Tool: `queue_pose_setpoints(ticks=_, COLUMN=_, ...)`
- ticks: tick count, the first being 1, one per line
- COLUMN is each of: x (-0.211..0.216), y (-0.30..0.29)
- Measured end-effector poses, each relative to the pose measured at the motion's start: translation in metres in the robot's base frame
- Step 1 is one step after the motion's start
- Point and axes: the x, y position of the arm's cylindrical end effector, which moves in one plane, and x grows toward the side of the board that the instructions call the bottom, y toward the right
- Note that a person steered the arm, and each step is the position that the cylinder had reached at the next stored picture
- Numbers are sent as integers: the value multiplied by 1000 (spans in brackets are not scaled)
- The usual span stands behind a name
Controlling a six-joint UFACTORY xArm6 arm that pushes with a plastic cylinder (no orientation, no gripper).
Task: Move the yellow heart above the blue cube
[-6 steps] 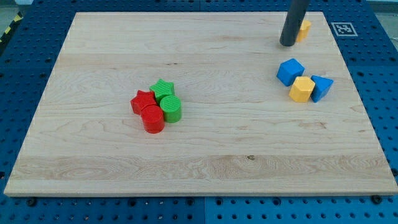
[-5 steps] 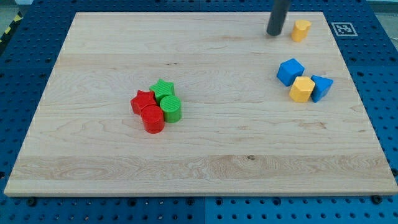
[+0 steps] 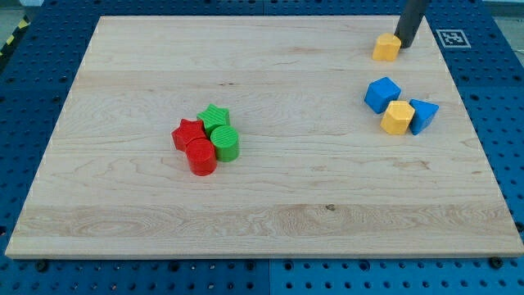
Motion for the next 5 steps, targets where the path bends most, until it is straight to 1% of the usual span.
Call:
queue_pose_setpoints(ticks=1, x=-15, y=-17)
queue_pose_setpoints(ticks=2, x=16, y=-26)
queue_pose_setpoints(ticks=3, x=58, y=-21)
queue_pose_setpoints(ticks=4, x=62, y=-12)
queue_pose_setpoints(ticks=5, x=36, y=-18)
